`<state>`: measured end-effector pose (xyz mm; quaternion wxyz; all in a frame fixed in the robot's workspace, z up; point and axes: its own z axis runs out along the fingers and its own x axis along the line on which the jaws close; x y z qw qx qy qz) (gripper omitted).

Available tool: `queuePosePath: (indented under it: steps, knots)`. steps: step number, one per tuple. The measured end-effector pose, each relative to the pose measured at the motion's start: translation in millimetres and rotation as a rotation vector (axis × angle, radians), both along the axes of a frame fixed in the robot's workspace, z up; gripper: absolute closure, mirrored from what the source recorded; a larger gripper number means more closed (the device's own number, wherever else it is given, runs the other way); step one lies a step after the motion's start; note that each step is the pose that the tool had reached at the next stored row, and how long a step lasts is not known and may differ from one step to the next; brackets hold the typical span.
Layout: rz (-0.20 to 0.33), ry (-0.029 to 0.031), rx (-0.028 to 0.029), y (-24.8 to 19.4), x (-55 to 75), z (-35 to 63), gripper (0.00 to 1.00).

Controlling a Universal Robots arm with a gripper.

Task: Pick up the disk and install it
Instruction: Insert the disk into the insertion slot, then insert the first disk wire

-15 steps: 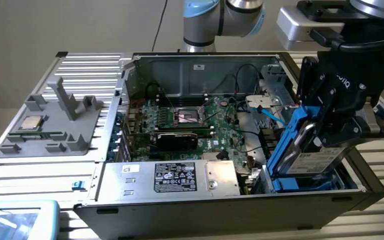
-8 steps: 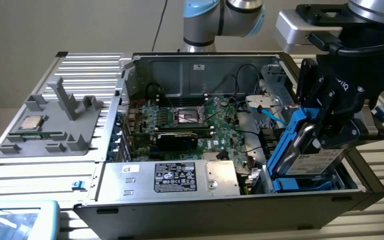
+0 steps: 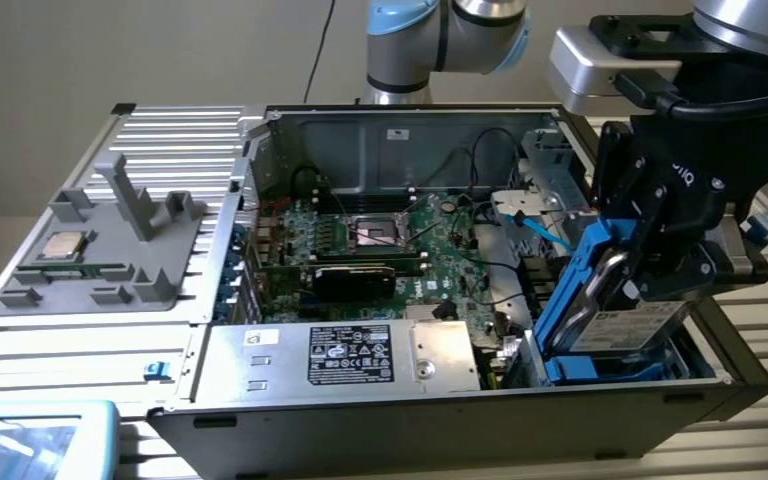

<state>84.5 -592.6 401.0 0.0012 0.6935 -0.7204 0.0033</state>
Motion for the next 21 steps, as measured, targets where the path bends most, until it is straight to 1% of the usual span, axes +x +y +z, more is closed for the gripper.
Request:
queuePosePath:
  steps: [4, 6, 8, 21]
  knots:
    - [0.000, 0.0002, -0.0002, 0.0, 0.1, -0.7, 0.63]
    - [0.000, 0.0003, -0.0001, 0.0, 0.1, -0.8, 0.61]
    - [0.000, 0.0003, 0.0002, 0.0, 0.0, -1.1, 0.48]
    - [0.000, 0.0003, 0.0000, 0.0, 0.2, -1.0, 0.48]
